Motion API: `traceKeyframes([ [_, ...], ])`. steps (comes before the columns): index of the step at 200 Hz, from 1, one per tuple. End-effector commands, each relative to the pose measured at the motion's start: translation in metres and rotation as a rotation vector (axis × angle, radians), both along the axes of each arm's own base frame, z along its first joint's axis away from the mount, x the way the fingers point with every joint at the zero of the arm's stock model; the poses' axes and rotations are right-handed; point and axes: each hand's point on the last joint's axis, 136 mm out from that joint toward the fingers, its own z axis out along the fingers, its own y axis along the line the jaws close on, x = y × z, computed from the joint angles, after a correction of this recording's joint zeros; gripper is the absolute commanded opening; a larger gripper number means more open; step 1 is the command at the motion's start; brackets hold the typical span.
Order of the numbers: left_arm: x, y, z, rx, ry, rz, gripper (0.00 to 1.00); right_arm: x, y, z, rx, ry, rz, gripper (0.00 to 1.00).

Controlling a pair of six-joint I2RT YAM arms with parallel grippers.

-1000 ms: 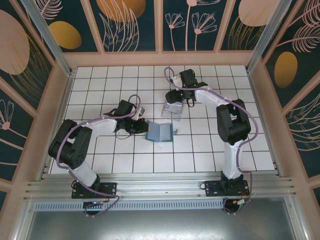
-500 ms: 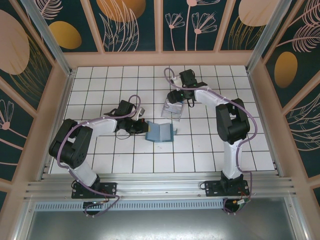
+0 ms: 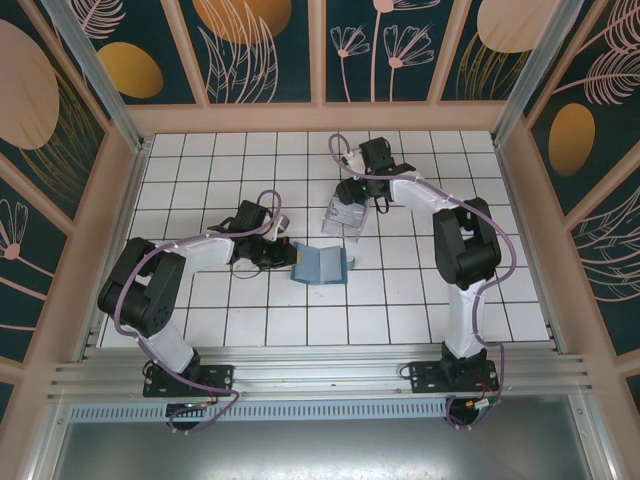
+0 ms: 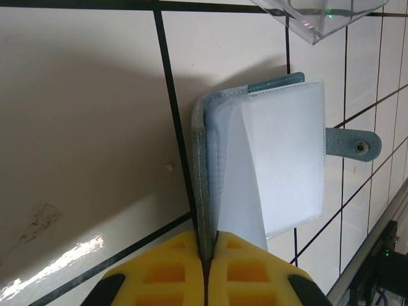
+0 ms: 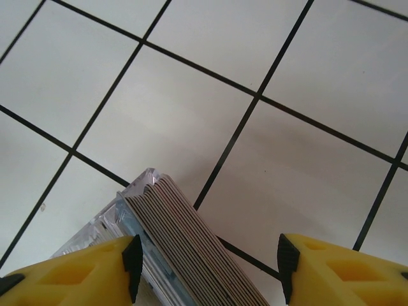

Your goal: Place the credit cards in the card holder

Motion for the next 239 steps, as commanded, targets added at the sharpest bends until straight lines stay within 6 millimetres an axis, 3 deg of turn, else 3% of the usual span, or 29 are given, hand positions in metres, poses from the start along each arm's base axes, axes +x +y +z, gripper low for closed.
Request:
traceKeyframes([
  [1, 0.002, -0.001, 0.0, -0.02, 0.006, -0.001, 0.08, 0.008, -0.002, 0.037, 0.027, -0.086, -0.016, 0.61],
  [57, 0.001, -0.001, 0.001, -0.02, 0.003, -0.003, 0.08, 0.0, 0.008, 0.03, 0.044, -0.046, 0.038, 0.62],
  [79, 0.001, -0.001, 0.0, -0.02, 0.005, -0.003, 0.08, -0.003, 0.01, 0.018, 0.02, -0.023, 0.048, 0.7],
  [140, 0.0, -0.001, 0.0, -0.018, 0.005, -0.003, 0.08, -0.001, 0.007, -0.006, -0.015, 0.025, 0.036, 0.71],
  [205, 0.0, -0.001, -0.001, -0.018, 0.005, -0.003, 0.08, 0.002, -0.001, -0.008, -0.05, 0.013, 0.012, 0.7],
  [239, 0.001, -0.001, 0.0, -0.019, 0.004, -0.004, 0.08, 0.008, -0.006, 0.008, -0.042, -0.038, -0.014, 0.66],
])
